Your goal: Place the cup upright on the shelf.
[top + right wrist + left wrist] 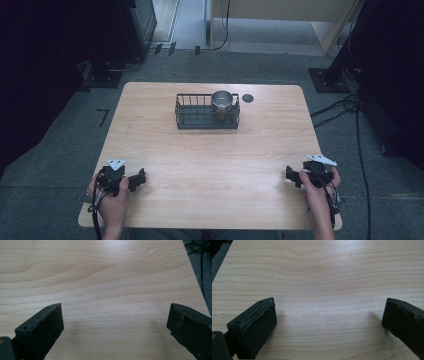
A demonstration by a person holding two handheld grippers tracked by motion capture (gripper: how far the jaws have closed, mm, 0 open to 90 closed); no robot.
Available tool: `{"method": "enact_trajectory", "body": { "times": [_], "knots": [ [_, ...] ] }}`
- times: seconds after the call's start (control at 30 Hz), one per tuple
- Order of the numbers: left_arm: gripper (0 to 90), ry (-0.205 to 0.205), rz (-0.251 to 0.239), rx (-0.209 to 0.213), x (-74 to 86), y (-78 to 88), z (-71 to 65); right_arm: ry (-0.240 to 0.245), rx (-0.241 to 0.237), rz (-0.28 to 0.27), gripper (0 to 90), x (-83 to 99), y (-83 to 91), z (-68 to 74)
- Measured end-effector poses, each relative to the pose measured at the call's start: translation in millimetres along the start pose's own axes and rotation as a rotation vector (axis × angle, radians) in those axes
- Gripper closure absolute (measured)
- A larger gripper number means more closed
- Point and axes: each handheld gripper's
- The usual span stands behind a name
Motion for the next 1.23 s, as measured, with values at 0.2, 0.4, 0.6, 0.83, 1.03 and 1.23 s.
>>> {"method": "enact_trajectory", "body": {
  "times": [0.2,0.4,0.6,0.83,1.03,1.23],
  "knots": [
    [0.0,0.0,0.0,0.0,0.0,0.0,0.0,-0.01,0.017,0.013,0.3,11.7,2.4,-8.4],
    [0.0,0.0,0.0,0.0,0.0,0.0,0.0,-0.022,0.031,0.013,0.2,23.9,6.9,-16.7],
    [0.0,0.0,0.0,0.0,0.0,0.0,0.0,-0.021,0.035,-0.005,0.0,34.4,12.8,-24.9],
    [0.0,0.0,0.0,0.0,0.1,0.0,0.0,0.009,0.015,-0.065,0.0,44.9,15.5,-27.7],
    [0.0,0.0,0.0,0.0,0.1,0.0,0.0,0.021,0.006,-0.066,0.0,45.9,16.3,-28.6],
    [0.0,0.001,-0.001,0.0,0.2,0.0,-0.1,0.019,0.004,-0.066,0.0,45.9,16.3,-28.6]
  ]
}}
Point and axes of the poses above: each handheld gripper's, and its own axes: y roughly backward along the jaws, x roughly out of its underside, z roughly to its left, and after that the axes turned 8 degrees about y, right-handed
